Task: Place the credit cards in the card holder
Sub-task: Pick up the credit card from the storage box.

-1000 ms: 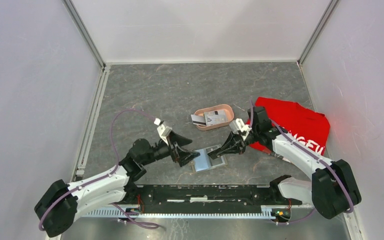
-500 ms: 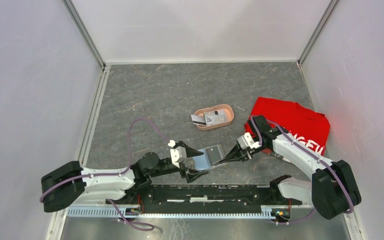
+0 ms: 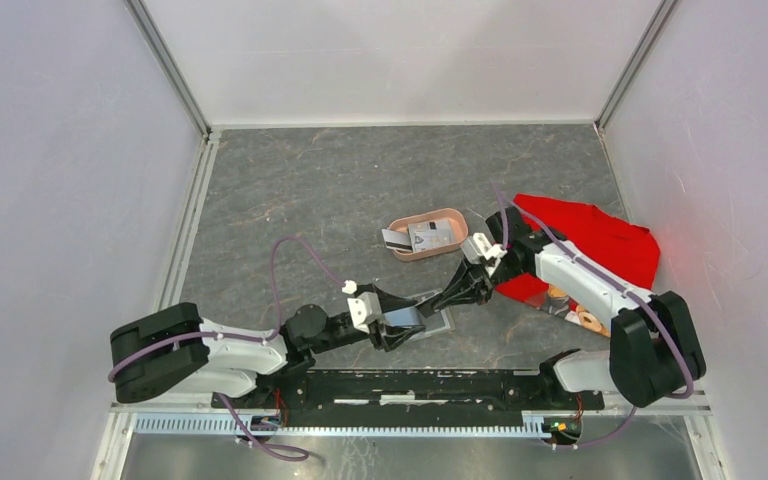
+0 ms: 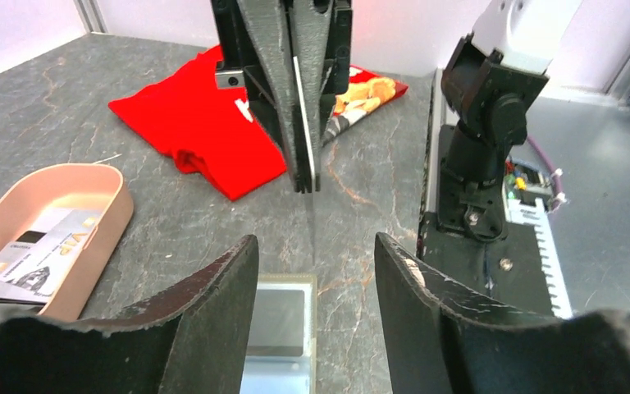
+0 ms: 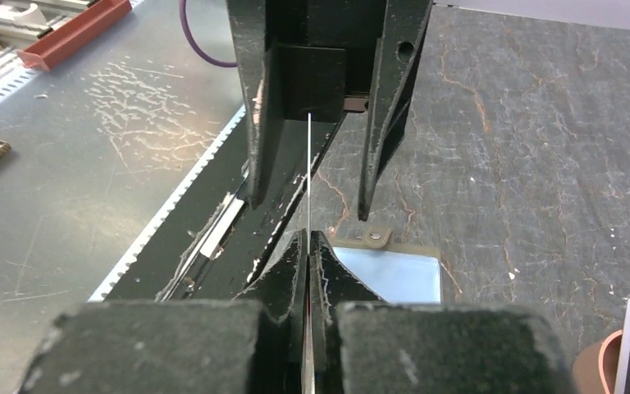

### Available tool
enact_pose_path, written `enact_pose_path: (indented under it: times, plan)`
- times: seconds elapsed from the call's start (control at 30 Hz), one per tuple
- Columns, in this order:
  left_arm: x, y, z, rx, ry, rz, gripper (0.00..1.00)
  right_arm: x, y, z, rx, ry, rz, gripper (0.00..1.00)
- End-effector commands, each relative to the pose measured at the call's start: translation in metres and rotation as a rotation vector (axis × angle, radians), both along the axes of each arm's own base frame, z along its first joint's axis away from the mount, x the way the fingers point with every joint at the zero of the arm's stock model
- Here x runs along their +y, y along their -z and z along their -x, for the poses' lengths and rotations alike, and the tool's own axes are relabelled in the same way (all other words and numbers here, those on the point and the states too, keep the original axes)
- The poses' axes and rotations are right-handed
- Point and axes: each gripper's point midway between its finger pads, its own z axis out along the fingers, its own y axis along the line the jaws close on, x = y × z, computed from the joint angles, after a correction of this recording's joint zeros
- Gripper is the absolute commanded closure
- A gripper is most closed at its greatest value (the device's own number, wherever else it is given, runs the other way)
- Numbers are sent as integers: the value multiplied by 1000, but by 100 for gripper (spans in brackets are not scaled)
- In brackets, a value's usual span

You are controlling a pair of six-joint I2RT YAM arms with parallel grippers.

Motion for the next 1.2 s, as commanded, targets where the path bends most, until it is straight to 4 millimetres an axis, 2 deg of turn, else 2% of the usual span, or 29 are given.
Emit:
enact_pose_path:
  times: [0.0, 0.07, 0.1, 0.17, 0.3, 0.5, 0.6, 0.63, 0.77, 0.93, 1.17]
  plan:
    - [2, -31, -2, 13, -21, 147, 38, 6, -15, -14, 128, 19, 47, 100]
    - [6, -27, -12, 78, -86, 159, 33, 8, -10, -25, 135, 65, 100, 100]
    - [13, -24, -25, 138, -169, 179, 27, 9, -7, -29, 195, 106, 136, 100]
    - [24, -20, -38, 240, -239, 223, 21, 12, -7, -39, 219, 184, 135, 100]
    - [28, -22, -40, 359, -193, 278, 19, 13, -17, -41, 273, 261, 109, 100]
    - [11, -34, -33, 442, -84, 329, 25, 16, -13, -47, 395, 283, 141, 100]
    - [2, -36, -30, 477, -29, 358, 36, 17, -13, -48, 432, 290, 145, 100]
    - [3, -43, -29, 476, -8, 400, 40, 17, -12, -48, 441, 292, 147, 100]
    - [-2, -37, -33, 530, 12, 426, 48, 18, -12, -50, 461, 303, 147, 100]
    - [-6, -39, -38, 528, 9, 433, 52, 18, -8, -52, 477, 310, 154, 100]
    - [1, -49, -39, 506, 4, 461, 51, 17, -9, -54, 497, 318, 152, 100]
